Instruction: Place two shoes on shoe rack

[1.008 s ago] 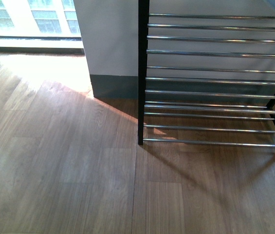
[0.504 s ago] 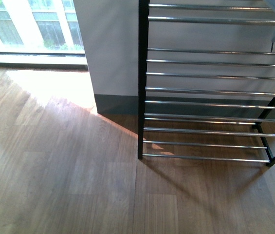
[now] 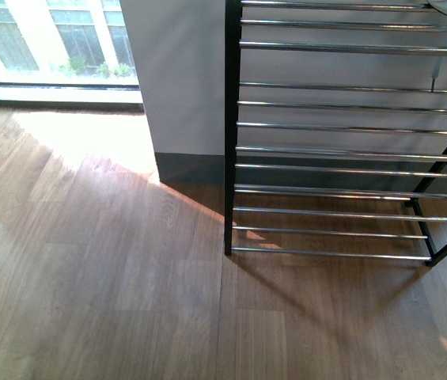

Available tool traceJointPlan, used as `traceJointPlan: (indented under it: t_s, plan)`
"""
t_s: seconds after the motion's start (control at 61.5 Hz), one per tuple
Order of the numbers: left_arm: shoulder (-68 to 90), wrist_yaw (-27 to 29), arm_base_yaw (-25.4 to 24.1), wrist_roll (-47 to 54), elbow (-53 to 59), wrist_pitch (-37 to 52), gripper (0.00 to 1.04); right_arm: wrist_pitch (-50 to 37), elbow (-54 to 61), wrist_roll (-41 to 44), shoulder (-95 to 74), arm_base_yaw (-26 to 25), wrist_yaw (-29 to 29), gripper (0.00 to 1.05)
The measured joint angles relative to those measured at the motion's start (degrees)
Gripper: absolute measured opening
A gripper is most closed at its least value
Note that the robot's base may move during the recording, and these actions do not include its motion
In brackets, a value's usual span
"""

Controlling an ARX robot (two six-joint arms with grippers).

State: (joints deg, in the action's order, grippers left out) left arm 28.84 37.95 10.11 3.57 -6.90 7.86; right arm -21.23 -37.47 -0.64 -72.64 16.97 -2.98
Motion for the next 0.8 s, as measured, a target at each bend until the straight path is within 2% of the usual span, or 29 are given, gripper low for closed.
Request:
traceJointPlan:
  t_s: [0.179, 0.26, 0.52, 0.797]
  plan:
    - [0.0, 0.0, 0.0, 0.0, 0.0, 0.0, 0.02, 11.2, -16.1, -6.9, -13.6, -0.9, 4.1, 0.02]
    - [0.0, 0.0, 0.0, 0.0, 0.0, 0.0, 0.02, 13.4, -22.4, -8.9, -18.9, -0.8, 5.5, 0.02]
    - [0.0, 0.0, 0.0, 0.0, 0.0, 0.0, 0.02, 14.4, -37.4, -11.0, -32.7, -0.2, 8.2, 0.02]
    - [0.0, 0.0, 0.0, 0.0, 0.0, 0.0, 0.02, 15.7, -44.9, -11.9, -42.6, -1.4, 10.2, 0.02]
